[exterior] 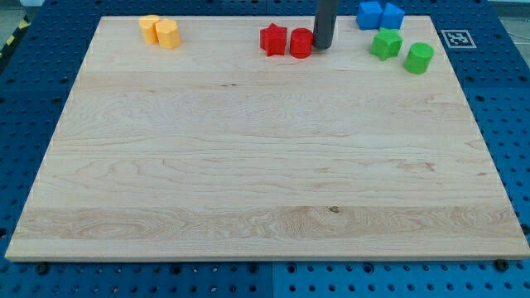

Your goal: Place the red circle close to the red star

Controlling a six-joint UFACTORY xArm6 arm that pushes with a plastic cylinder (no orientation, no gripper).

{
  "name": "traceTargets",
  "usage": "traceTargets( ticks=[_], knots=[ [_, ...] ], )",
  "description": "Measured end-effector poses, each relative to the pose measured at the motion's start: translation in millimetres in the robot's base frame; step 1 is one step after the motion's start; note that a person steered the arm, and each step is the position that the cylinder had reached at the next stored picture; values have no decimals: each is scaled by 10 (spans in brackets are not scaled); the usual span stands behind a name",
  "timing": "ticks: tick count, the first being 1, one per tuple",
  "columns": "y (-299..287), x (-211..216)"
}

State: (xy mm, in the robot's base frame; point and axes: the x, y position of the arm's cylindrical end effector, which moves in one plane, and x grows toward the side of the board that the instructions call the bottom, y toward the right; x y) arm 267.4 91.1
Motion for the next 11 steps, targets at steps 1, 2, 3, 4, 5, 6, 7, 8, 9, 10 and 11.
traceTargets(
  ticks=[1,2,3,4,5,6,7,8,9,10,11],
  knots=[
    [-101,-104],
    [-181,-304],
    [-106,-322],
    [33,-4],
    [16,246],
    [-53,306],
    [-231,281],
    [-233,278],
    [-170,278],
    [-78,232],
    [-203,185]
  ],
)
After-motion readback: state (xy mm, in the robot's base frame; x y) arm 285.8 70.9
